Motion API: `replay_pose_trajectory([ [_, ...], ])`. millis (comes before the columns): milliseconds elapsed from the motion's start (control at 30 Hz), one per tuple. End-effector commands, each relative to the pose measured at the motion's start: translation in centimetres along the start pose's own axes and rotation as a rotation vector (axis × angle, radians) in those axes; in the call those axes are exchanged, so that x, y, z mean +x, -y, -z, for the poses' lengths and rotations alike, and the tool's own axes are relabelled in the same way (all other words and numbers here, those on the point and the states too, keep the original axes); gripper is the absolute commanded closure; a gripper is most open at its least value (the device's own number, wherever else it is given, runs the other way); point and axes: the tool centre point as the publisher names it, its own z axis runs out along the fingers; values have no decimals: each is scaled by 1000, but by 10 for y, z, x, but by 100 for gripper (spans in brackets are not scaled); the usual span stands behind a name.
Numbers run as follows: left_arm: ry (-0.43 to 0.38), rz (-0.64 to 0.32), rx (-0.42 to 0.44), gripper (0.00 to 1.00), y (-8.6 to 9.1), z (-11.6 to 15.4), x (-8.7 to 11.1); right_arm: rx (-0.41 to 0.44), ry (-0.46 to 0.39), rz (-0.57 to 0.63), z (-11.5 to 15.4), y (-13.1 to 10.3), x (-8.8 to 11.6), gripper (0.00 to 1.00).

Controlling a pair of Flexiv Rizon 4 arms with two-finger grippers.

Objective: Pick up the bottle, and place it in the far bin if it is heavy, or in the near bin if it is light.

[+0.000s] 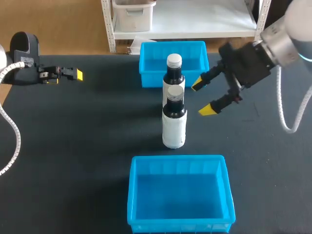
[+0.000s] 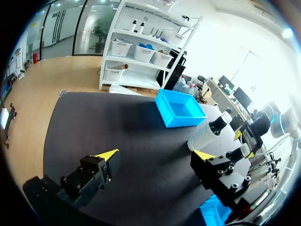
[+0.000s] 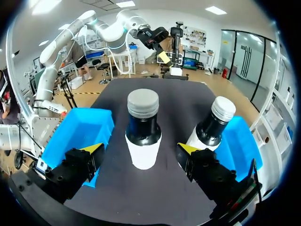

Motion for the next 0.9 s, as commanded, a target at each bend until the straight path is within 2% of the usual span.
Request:
replay_pose_trajectory([
  [33, 0, 0, 0, 0, 0, 0, 0, -8, 15, -7, -10, 5, -4, 0],
  [367, 0, 0, 0, 0, 0, 0, 0, -6, 40, -24, -31, 2, -22, 0],
  [633, 0, 0, 0, 0, 0, 0, 0, -24, 32, -47, -48, 4, -27, 0],
  [900, 0, 0, 0, 0, 0, 0, 0, -22, 36, -73, -53, 4, -30, 0],
])
